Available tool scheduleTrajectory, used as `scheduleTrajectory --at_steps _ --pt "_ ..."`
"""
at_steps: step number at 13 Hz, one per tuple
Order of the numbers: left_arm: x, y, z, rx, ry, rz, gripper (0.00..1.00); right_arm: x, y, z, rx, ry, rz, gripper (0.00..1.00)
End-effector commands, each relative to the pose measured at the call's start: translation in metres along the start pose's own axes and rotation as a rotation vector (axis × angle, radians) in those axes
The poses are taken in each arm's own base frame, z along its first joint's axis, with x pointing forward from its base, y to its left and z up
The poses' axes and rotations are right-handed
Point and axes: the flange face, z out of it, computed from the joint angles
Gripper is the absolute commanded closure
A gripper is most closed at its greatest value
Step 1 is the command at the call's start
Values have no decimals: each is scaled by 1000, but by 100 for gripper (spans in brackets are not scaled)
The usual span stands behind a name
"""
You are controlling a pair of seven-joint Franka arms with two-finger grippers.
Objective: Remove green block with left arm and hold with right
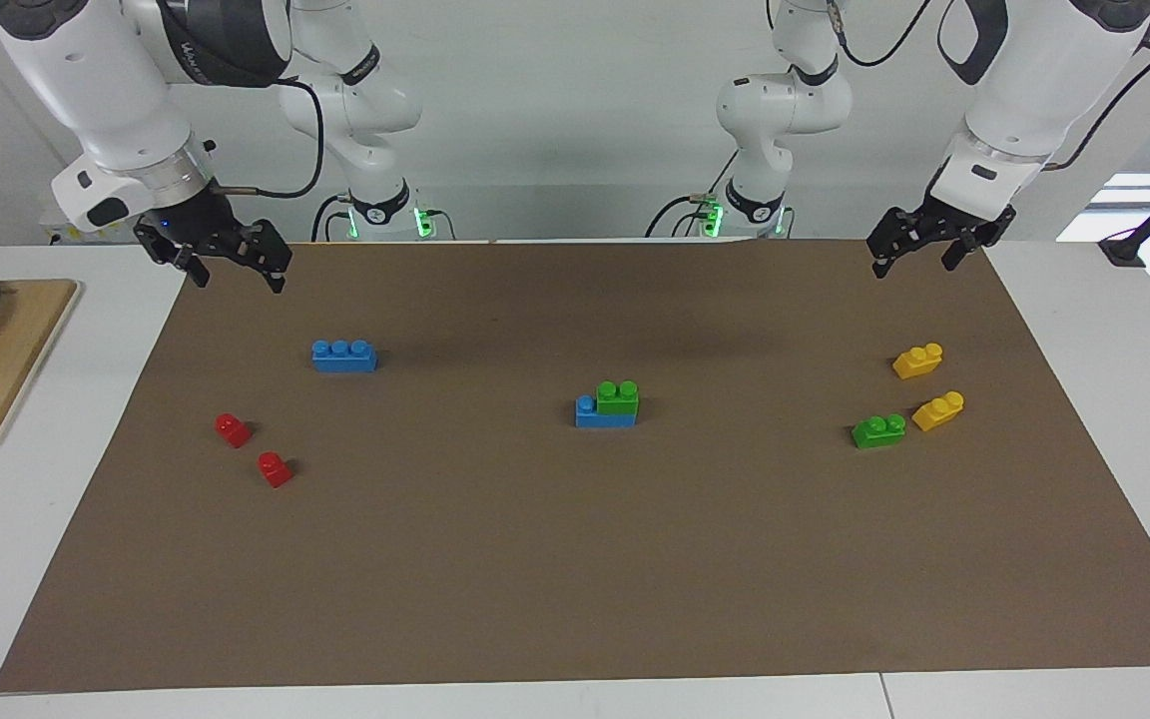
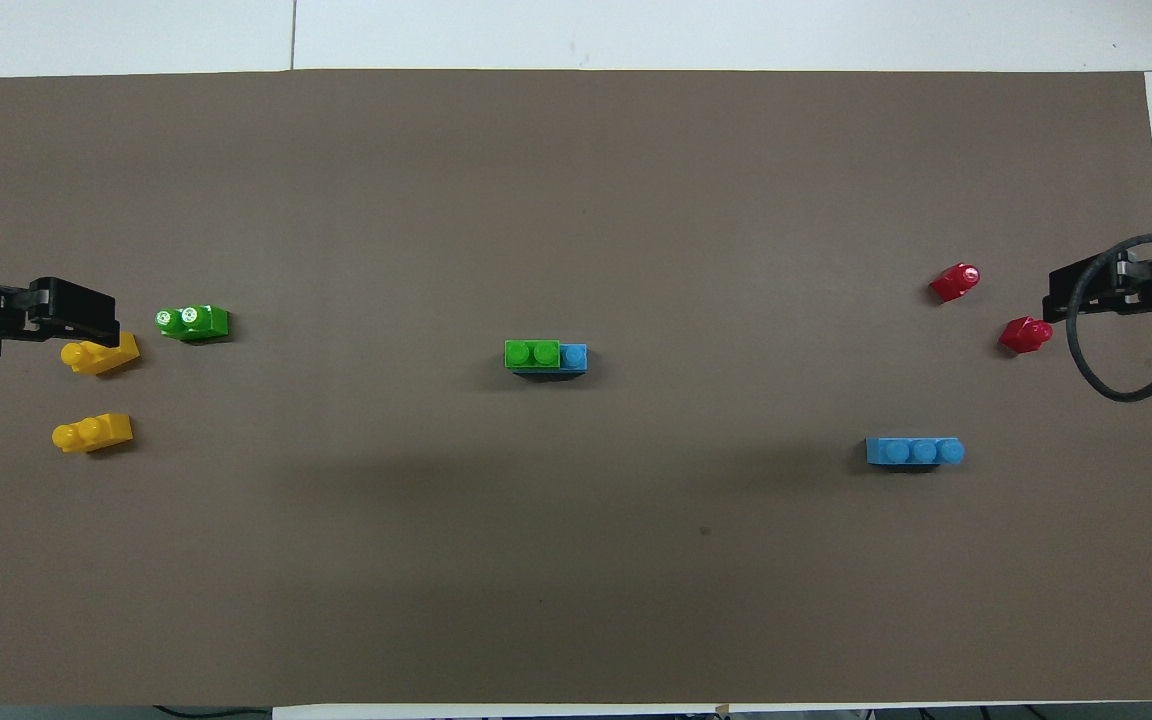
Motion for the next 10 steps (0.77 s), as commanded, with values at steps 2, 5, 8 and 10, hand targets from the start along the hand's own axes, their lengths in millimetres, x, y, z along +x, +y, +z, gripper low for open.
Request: scheduleTrajectory --at_steps 2,5,8,10 --pt "-5 -1 -5 -8 -6 -2 0 -4 -2 -3 -8 6 12 0" --pt "-5 -2 -5 -8 -7 -4 0 -5 1 -2 -8 2 21 0" --pt "-5 -2 -5 -8 -6 -4 0 -7 4 -3 -6 -3 21 0" --pt "-5 -1 -5 -8 -6 -2 0 -6 1 -4 -4 7 41 0"
